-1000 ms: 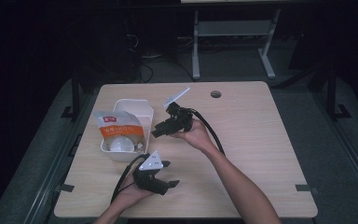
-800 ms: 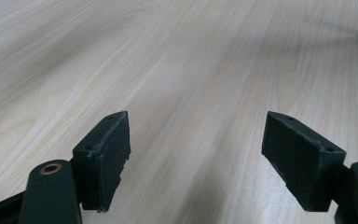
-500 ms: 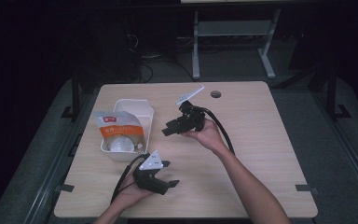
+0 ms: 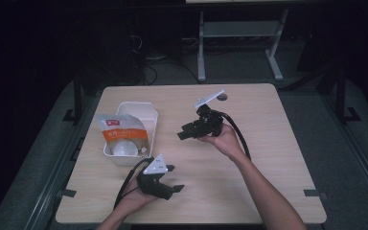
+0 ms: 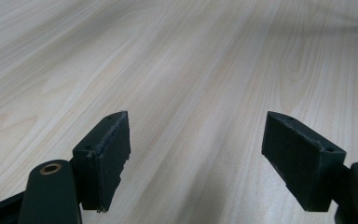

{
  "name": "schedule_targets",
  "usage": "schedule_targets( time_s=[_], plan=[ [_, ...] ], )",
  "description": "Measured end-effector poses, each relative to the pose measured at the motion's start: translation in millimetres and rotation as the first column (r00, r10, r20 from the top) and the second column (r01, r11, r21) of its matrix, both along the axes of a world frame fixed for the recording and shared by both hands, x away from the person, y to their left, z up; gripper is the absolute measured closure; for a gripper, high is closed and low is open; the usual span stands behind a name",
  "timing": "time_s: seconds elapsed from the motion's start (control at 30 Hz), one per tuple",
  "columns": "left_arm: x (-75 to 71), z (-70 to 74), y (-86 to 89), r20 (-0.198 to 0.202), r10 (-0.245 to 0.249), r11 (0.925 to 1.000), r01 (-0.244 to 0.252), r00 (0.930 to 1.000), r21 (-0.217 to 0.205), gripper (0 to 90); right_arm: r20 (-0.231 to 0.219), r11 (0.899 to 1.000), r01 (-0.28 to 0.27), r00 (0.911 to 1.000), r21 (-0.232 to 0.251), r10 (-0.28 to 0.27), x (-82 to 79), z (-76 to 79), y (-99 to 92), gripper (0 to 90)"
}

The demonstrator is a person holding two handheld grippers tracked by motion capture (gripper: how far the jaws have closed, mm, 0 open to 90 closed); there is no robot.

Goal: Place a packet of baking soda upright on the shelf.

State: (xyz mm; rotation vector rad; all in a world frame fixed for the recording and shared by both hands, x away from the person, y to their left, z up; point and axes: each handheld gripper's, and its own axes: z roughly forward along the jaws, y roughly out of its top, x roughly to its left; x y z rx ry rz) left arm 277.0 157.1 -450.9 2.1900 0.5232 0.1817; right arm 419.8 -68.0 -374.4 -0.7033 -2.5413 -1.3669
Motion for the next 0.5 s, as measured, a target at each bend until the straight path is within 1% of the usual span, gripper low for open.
schedule_targets(
  time_s=[0.2,0.3,0.4,0.5],
  plan=[
    [-0.1,-0.2,-0.1,-0.001,0.002,1.0,-0.002,1.0,-0.001,23.3,0.01,1.0,0.013,0.9999,0.006,-0.013,-4.6,1.2,-13.4,50.2],
    [0.0,-0.1,0.2,-0.002,0.004,1.0,-0.004,1.0,0.0,23.3,0.01,1.0,0.019,0.9998,-0.001,-0.019,-6.2,1.2,-18.6,49.5],
    [0.3,-0.2,0.4,-0.003,0.004,1.0,-0.004,1.0,-0.002,23.2,-0.004,1.0,0.024,0.9997,-0.005,-0.024,-7.1,1.6,-25.9,48.4],
    [0.3,-0.2,0.3,-0.005,0.004,1.0,-0.004,1.0,-0.004,23.2,0.0,1.0,0.03,0.9995,-0.002,-0.03,-8.1,2.1,-31.4,48.2]
  ],
)
